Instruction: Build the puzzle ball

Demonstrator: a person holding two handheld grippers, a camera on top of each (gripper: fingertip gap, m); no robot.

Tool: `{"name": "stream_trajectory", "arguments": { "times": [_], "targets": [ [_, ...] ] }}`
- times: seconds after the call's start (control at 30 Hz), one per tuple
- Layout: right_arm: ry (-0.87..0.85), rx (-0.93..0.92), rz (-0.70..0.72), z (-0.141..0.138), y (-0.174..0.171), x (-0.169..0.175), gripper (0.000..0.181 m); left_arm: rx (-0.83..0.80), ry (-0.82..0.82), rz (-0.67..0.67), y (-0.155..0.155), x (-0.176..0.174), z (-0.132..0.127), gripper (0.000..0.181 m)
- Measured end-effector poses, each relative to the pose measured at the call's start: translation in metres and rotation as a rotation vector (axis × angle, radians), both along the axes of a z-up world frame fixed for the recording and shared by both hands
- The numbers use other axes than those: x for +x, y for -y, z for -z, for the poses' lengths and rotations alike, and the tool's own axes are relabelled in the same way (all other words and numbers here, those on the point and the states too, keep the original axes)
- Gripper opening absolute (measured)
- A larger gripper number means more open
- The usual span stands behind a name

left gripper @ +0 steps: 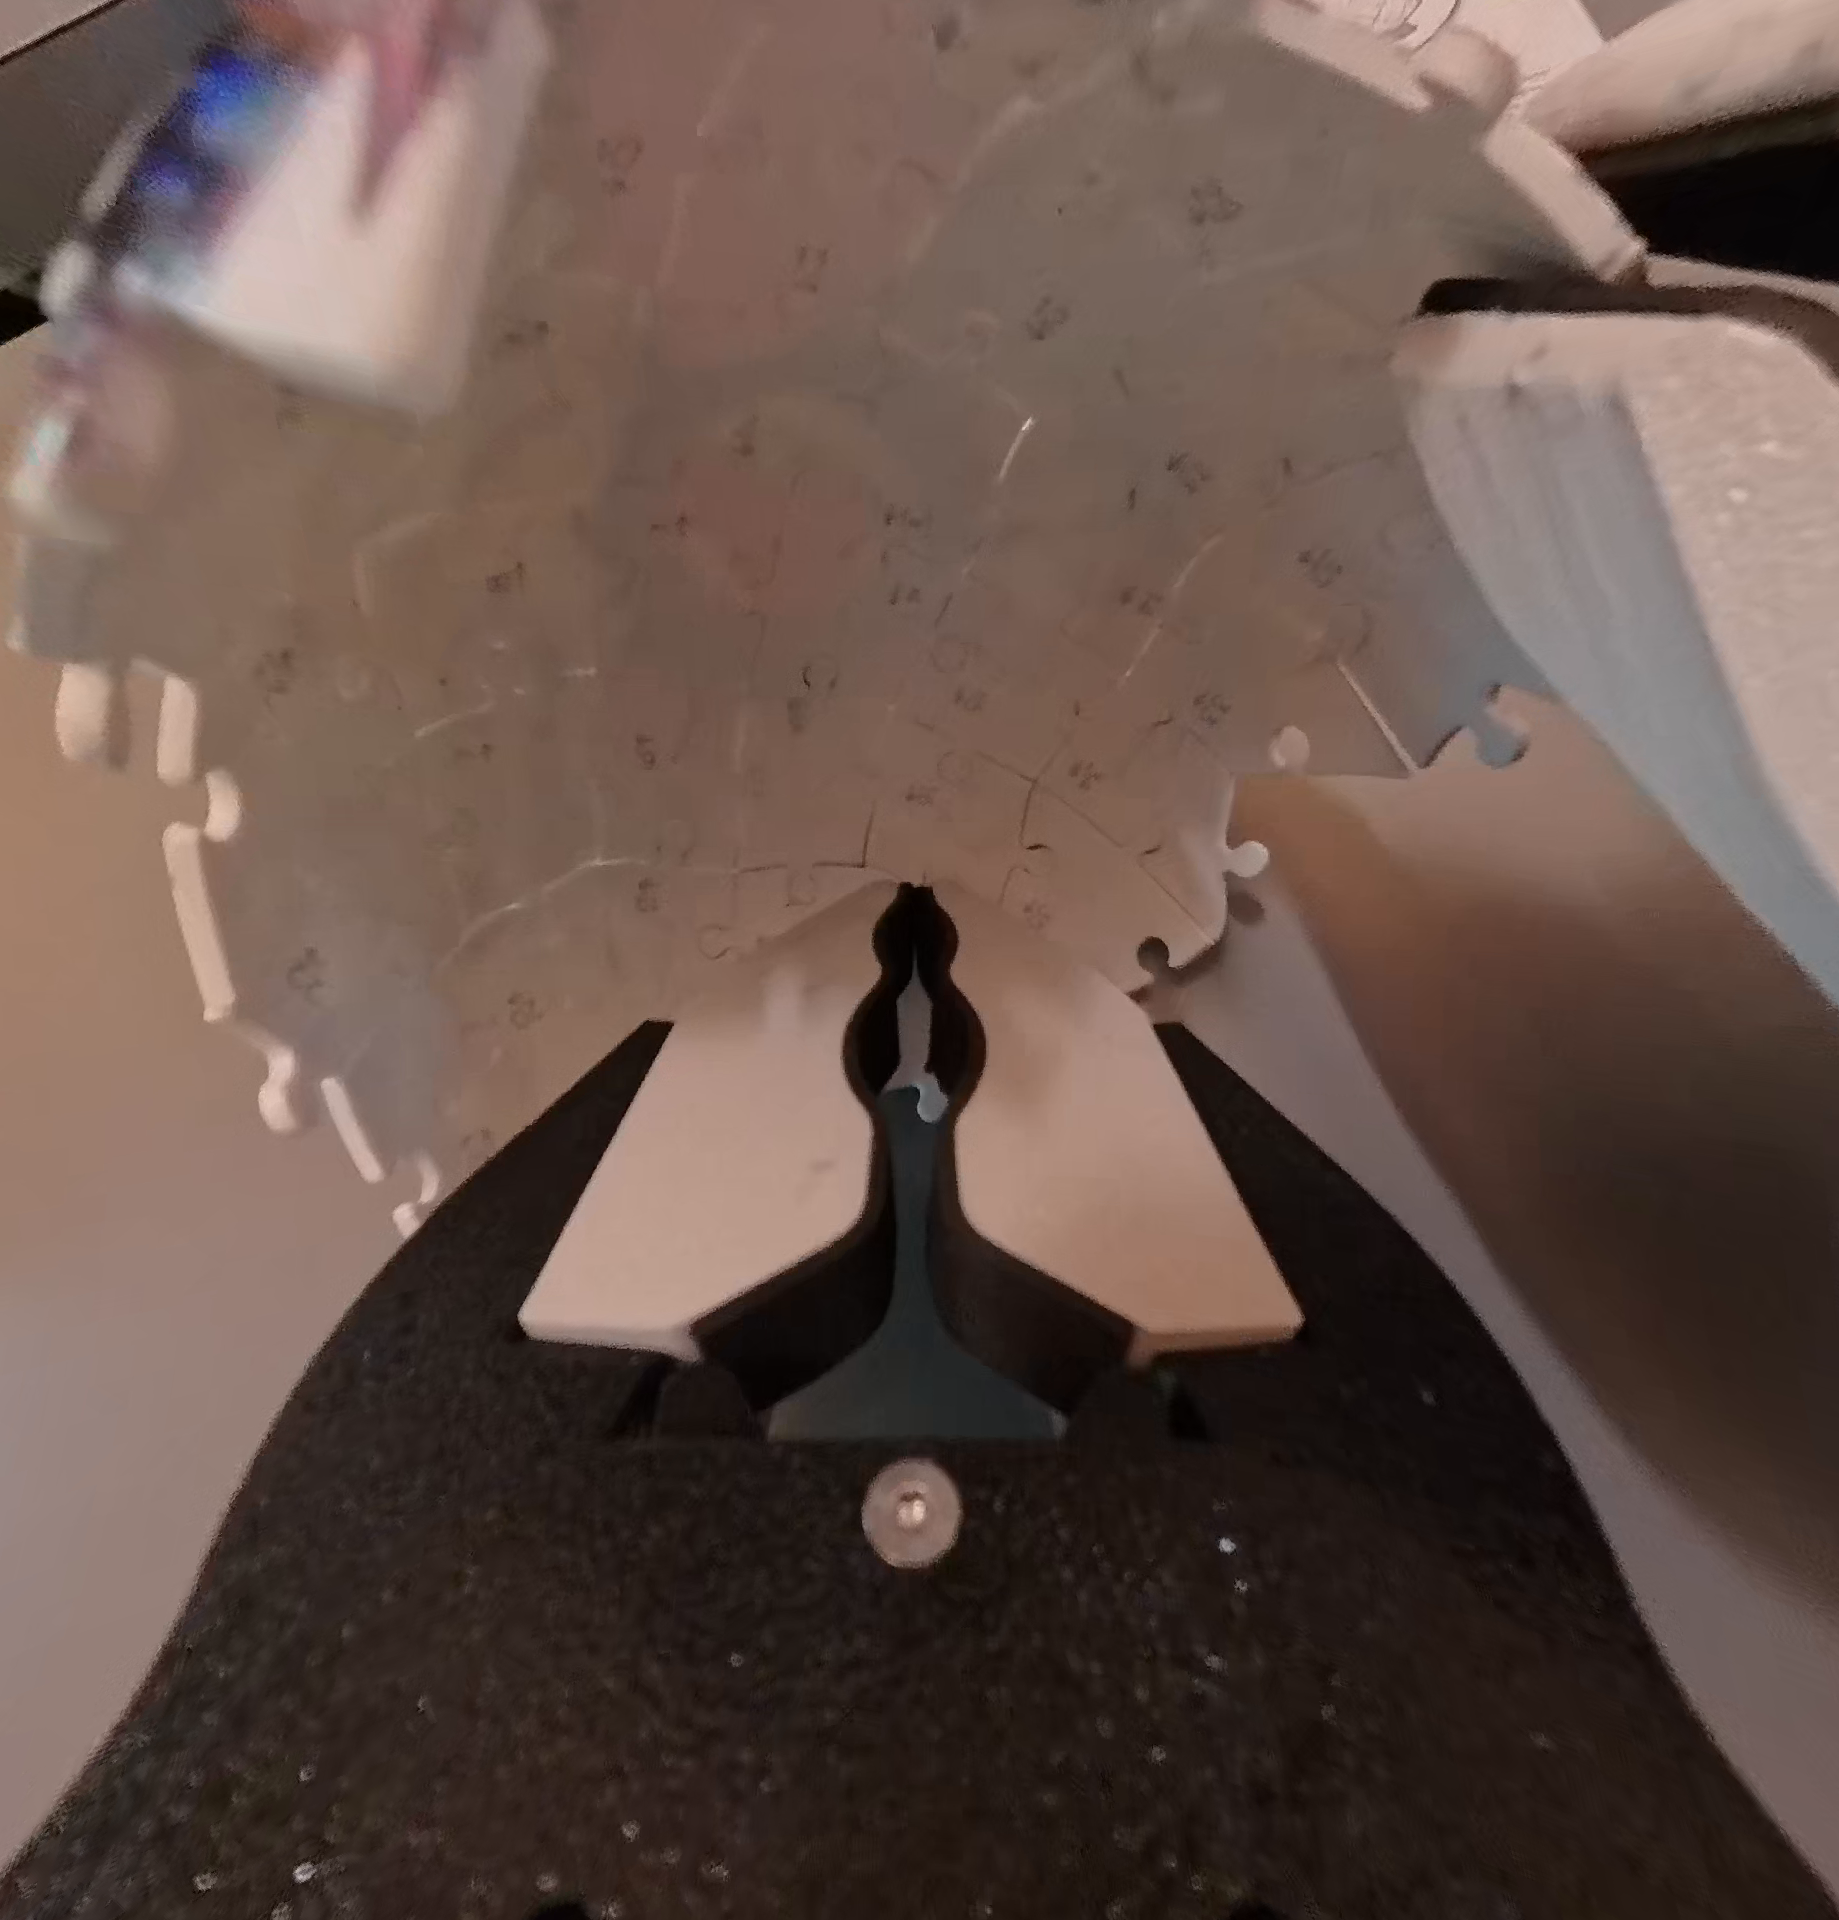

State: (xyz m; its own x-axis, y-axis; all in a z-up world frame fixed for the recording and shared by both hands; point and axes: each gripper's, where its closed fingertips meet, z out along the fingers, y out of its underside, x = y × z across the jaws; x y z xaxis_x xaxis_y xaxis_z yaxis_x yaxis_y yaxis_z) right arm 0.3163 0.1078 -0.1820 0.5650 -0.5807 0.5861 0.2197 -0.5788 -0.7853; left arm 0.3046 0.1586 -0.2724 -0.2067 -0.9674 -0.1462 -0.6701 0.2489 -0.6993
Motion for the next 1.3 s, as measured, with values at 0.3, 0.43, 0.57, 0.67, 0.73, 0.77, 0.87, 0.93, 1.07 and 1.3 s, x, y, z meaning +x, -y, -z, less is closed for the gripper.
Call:
{"name": "stream_trajectory", "arguments": {
  "times": [0.3,0.43,0.57,0.67,0.73,0.77,0.87,0.93,1.07,1.3],
  "targets": [
    [0.007,-0.009,0.006,0.001,0.001,0.001,0.005,0.051,0.037,0.004,-0.001,0.005,-0.004,0.000],
    [-0.005,-0.008,0.012,0.002,0.002,0.003,0.005,0.054,0.019,-0.001,-0.003,0.005,-0.001,0.000],
    [-0.013,-0.008,0.009,0.002,0.000,0.004,0.005,0.068,0.003,0.004,-0.003,0.005,0.000,0.000],
    [-0.016,-0.011,0.011,0.002,-0.001,0.004,0.005,0.078,0.009,0.007,-0.003,0.005,0.000,0.000],
    [-0.016,-0.012,0.011,0.001,0.000,0.005,0.005,0.047,0.025,0.018,-0.001,0.004,-0.001,0.000],
    [-0.016,-0.016,0.014,0.002,0.000,0.006,0.005,0.022,0.037,0.014,0.000,0.003,-0.003,0.000],
    [-0.015,-0.016,0.013,0.002,0.001,0.005,0.005,0.013,0.109,-0.001,-0.005,-0.003,-0.019,0.000],
    [-0.012,-0.016,0.011,0.001,0.000,0.004,0.005,0.022,0.102,0.012,-0.005,-0.012,-0.023,0.000],
    [-0.004,-0.021,0.008,0.001,-0.001,0.003,0.005,0.075,0.072,0.035,-0.008,-0.027,-0.022,0.000],
    [0.011,-0.034,0.005,0.000,-0.002,0.002,0.005,0.053,0.059,0.020,-0.011,-0.021,-0.012,0.000]
  ]
}}
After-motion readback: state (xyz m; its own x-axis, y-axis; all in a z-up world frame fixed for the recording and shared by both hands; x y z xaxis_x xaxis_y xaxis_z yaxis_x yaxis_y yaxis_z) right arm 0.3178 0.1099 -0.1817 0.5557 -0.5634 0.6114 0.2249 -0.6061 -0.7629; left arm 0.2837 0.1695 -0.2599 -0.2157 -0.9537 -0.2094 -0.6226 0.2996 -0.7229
